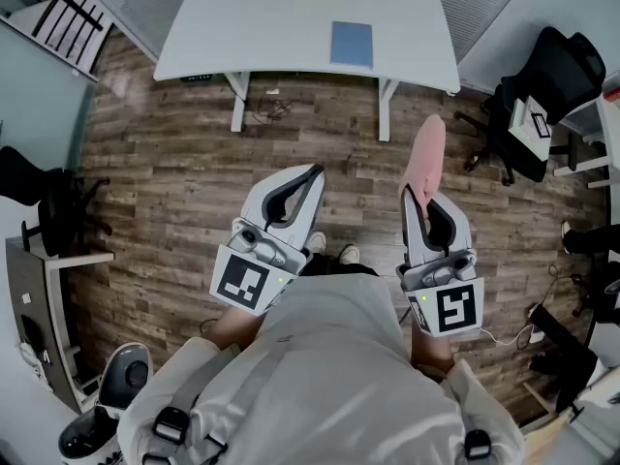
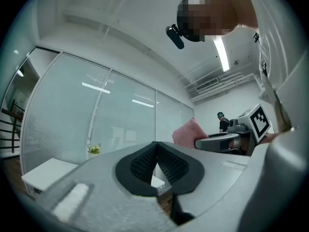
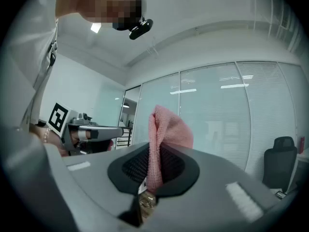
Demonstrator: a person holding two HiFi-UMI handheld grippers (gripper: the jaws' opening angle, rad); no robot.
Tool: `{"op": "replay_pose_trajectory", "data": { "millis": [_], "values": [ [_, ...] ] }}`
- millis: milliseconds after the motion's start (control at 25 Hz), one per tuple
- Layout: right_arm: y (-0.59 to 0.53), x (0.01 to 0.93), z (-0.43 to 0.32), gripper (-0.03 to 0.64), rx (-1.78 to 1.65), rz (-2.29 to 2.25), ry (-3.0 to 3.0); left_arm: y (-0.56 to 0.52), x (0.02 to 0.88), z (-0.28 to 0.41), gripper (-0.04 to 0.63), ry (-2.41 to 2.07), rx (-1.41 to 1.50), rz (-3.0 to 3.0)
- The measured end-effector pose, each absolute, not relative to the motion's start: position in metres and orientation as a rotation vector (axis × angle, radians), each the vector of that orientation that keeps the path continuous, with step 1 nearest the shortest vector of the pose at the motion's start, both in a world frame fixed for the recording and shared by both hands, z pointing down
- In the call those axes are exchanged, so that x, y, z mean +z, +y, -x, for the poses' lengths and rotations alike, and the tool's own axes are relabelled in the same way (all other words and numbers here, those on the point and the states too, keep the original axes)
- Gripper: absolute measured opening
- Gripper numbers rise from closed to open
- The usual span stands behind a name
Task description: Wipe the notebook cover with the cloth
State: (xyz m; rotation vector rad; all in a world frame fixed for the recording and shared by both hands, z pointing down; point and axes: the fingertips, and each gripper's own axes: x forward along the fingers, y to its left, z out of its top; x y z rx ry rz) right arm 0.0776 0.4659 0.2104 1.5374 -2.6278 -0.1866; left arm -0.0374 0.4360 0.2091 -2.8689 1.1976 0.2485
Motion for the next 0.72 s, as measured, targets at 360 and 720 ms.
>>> {"op": "replay_pose_trajectory", "data": {
  "millis": [360,720],
  "values": [
    [0.445,0.218,-0.049,0.023,-0.156,-1.588,-2.629,0.415,0.221,0.068,0.002,1.179,0.237,2.884],
    [0.411,0.228,-0.041,0.021,-0.128,-1.593,-2.608,0.386,0.23,0.079,0.002,1.179,0.202,2.903]
  ]
}}
